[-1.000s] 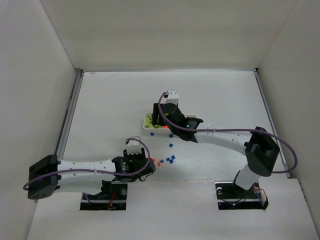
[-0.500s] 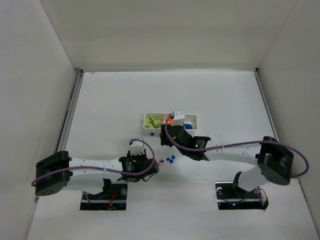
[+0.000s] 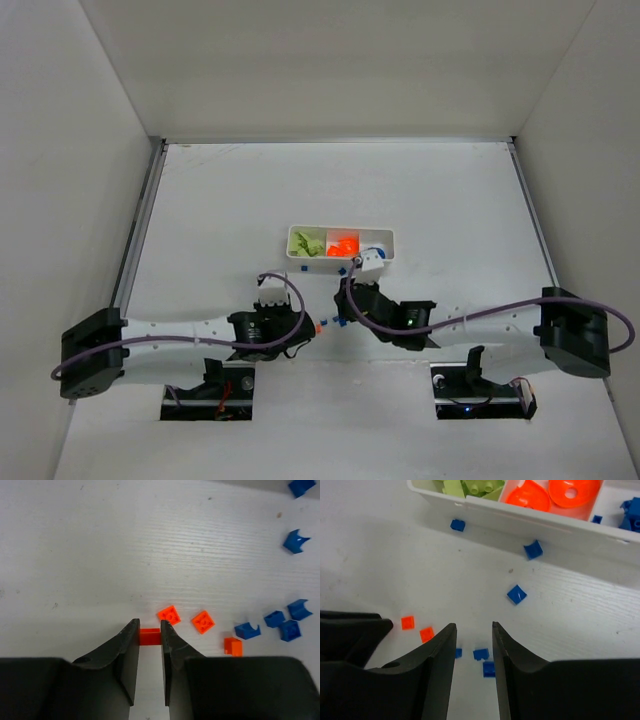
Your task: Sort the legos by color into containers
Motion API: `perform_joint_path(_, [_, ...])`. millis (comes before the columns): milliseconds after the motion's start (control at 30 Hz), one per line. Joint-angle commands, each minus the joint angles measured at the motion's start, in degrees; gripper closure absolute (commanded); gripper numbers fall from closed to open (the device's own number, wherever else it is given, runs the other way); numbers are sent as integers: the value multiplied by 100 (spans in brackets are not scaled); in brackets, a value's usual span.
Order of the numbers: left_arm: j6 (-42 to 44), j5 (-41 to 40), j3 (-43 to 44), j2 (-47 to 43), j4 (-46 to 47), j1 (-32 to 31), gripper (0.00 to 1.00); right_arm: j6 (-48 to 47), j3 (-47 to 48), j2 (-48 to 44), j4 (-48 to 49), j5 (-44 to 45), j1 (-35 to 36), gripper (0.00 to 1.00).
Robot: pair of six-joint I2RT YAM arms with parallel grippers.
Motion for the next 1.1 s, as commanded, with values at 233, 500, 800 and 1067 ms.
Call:
perform_joint_path(233, [1854,103,1533,-11,607,741,91,690,-780,-999,-177,416,118,61])
perform_joint_path(500, [2716,1289,2711,1491,1864,1646,89,1235,-1009,-1166,-564,486,118,68])
perform_joint_path(800, [3007,1835,3836,3153,2235,2236,86,1341,-1010,-850,-714,258,407,53])
perform_joint_path(1067, [3025,1914,4294,3910,2305,2473,69,1306,-799,-420,-723,65,829,43])
